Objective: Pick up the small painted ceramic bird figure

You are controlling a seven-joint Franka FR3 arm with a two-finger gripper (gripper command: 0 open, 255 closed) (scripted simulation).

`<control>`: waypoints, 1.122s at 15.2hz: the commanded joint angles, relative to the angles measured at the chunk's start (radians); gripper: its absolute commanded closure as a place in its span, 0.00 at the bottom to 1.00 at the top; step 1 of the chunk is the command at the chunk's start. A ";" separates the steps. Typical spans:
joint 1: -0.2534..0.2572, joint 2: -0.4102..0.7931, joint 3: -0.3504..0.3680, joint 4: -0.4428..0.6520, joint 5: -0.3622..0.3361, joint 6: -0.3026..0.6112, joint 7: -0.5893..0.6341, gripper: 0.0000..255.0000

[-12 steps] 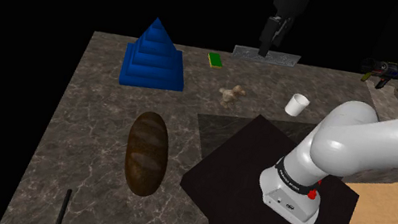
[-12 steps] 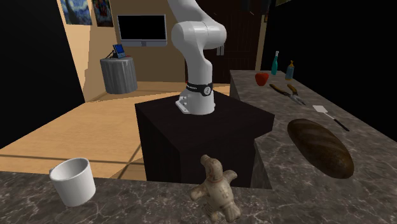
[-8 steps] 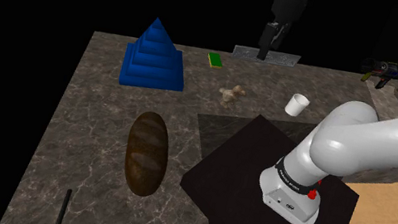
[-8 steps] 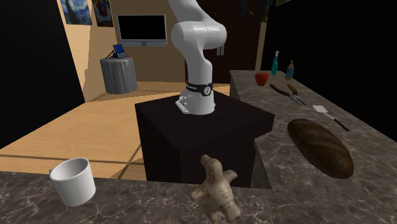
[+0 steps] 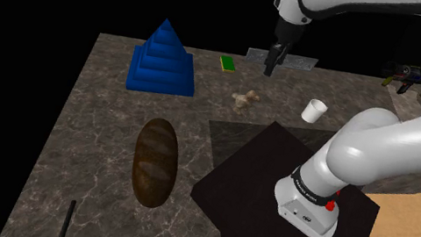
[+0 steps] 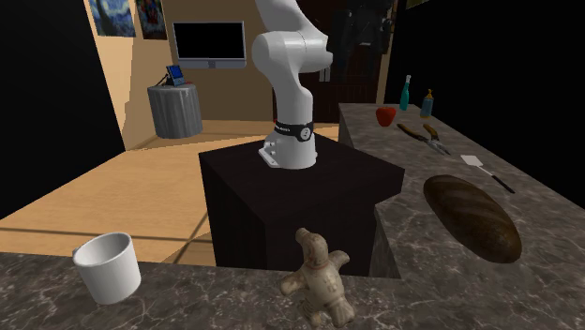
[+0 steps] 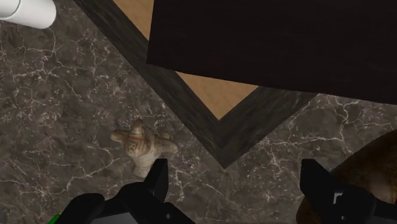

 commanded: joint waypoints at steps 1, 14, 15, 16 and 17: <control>-0.008 0.054 -0.031 -0.018 -0.019 0.075 -0.031 0.00; -0.024 0.545 -0.224 0.033 -0.015 0.519 -0.281 0.00; -0.024 0.591 -0.234 0.047 0.003 0.549 -0.309 0.00; -0.025 0.636 -0.241 0.063 0.024 0.577 -0.338 0.00; -0.027 0.683 -0.247 0.080 0.048 0.604 -0.368 0.00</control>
